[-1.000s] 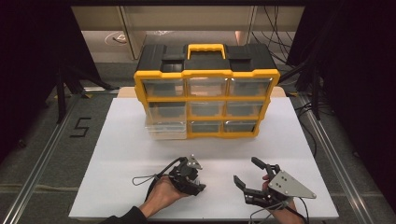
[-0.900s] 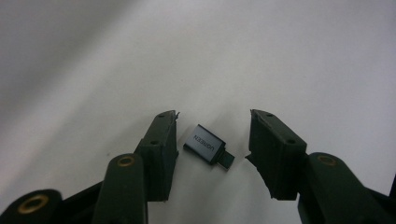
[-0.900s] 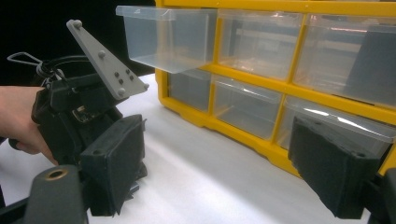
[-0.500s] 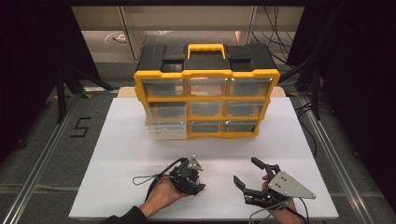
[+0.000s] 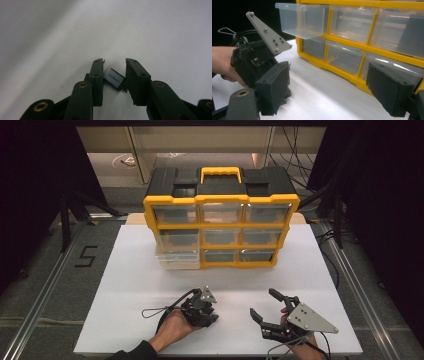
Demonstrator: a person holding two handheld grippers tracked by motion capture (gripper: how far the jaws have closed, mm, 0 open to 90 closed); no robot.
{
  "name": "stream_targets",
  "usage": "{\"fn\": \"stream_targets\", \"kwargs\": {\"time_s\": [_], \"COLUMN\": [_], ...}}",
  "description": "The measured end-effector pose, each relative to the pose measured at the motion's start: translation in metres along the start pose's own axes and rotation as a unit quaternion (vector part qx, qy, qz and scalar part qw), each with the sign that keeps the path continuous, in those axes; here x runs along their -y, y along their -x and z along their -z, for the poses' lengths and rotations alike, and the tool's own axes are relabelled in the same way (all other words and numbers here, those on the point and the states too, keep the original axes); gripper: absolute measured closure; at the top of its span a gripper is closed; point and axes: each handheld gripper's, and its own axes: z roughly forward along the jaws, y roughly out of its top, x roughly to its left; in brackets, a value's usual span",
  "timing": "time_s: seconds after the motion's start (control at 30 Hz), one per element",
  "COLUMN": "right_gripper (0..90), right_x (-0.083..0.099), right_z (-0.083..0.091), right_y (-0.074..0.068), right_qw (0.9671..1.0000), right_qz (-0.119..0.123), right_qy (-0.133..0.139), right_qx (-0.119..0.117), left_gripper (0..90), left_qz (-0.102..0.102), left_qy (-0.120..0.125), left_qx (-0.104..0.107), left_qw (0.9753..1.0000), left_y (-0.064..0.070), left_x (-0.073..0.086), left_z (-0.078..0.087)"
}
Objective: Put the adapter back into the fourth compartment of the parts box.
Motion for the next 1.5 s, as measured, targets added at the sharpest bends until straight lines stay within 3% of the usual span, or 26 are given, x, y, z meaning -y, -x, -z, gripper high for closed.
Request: {"fn": "stream_targets", "kwargs": {"time_s": [0.17,0.33,0.6,0.87,1.17,1.5], "right_gripper": [20.1,20.3,20.4,20.4,20.4,20.4], "right_x": [0.0,0.0,-0.001,-0.001,-0.001,-0.001], "right_z": [0.0,0.0,0.0,0.001,0.001,0.001], "right_y": [0.0,0.0,0.0,0.0,0.0,0.0], "right_qw": [1.0,1.0,1.0,1.0,1.0,1.0], "right_qz": [0.0,0.001,0.001,0.0,0.001,0.003], "right_qy": [0.001,0.001,0.001,0.003,0.003,0.003], "right_qx": [0.0,0.0,0.0,0.001,0.0,0.001], "left_gripper": [67.4,67.6,69.5,69.5,69.5,69.5], "left_qz": [-0.013,-0.005,-0.014,-0.012,-0.007,-0.008], "left_qy": [-0.013,-0.019,-0.008,-0.003,0.033,0.074], "left_qx": [-0.014,-0.012,-0.016,-0.005,0.0,-0.007], "left_qw": [0.9997,0.9997,0.9997,0.9999,0.9994,0.9972], "left_y": [0.003,0.0,0.002,0.0,-0.003,-0.005], "left_x": [-0.002,-0.002,0.001,-0.001,-0.007,-0.009], "left_z": [0.0,0.002,0.002,0.005,0.024,0.043]}}
